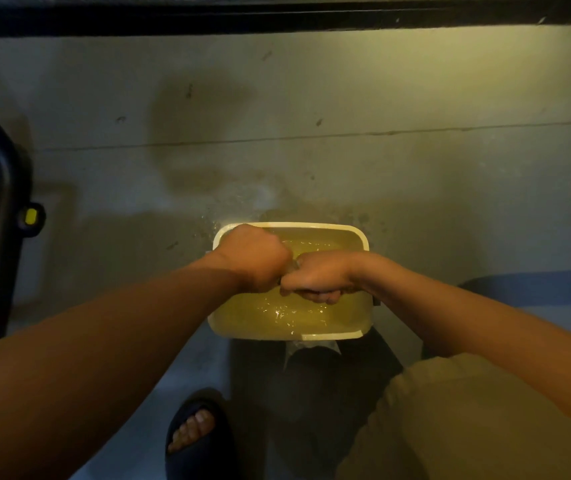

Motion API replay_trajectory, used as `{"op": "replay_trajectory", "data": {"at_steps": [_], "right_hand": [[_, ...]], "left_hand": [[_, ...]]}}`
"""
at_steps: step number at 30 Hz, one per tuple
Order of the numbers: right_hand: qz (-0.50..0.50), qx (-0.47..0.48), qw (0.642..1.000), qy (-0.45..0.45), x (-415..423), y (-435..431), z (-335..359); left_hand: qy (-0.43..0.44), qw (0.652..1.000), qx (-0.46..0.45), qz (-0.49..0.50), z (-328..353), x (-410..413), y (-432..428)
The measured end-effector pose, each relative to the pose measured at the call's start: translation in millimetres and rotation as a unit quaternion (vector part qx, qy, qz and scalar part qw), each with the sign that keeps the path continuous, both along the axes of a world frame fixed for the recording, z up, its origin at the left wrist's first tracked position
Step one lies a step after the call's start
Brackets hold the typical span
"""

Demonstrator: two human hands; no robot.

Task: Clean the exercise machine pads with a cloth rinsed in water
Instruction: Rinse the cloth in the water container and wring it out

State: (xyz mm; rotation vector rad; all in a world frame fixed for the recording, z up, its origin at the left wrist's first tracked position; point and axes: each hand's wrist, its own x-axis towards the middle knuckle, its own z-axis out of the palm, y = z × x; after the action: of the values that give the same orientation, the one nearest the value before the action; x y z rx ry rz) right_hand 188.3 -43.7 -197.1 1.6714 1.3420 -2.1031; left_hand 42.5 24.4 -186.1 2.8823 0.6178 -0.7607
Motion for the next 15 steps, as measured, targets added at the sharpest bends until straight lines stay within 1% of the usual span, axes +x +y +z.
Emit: {"op": "replay_trajectory", "data": {"at_steps": [1,2,3,5,7,8,10,11,14,15], "right_hand": [[0.071,0.080,0.992,-0.062,-1,2,3],[0.132,0.156,0.972,-0.115,-1,4,3],[0.175,0.213,0.948,-0.158,-1,5,3],[0.231,0.308,0.893,-0.235,-3,5,0],[0.255,0.407,0.829,-0.287,-6,1,-2],[0.259,0.433,0.809,-0.302,-8,-1,-3],[0.264,0.450,0.791,-0.320,-8,-3,-4],[0.263,0.463,0.782,-0.325,-9,-4,-5],[0.256,0.516,0.732,-0.364,0,-6,-12],[0.248,0.541,0.711,-0.375,4,-7,-16]], "left_hand": [[0.020,1.000,-0.003,0.016,0,3,-3],[0.037,0.998,-0.023,0.045,-3,5,-5],[0.047,0.993,-0.063,0.084,-6,7,-7],[0.049,0.967,-0.177,0.175,-14,8,-8],[0.037,0.932,-0.260,0.250,-19,8,-6],[0.039,0.915,-0.286,0.282,-21,8,-6],[0.051,0.879,-0.338,0.333,-19,7,-6],[0.056,0.854,-0.371,0.361,-17,7,-5],[0.059,0.757,-0.484,0.434,-9,6,0],[0.060,0.741,-0.506,0.437,-7,6,0]]}}
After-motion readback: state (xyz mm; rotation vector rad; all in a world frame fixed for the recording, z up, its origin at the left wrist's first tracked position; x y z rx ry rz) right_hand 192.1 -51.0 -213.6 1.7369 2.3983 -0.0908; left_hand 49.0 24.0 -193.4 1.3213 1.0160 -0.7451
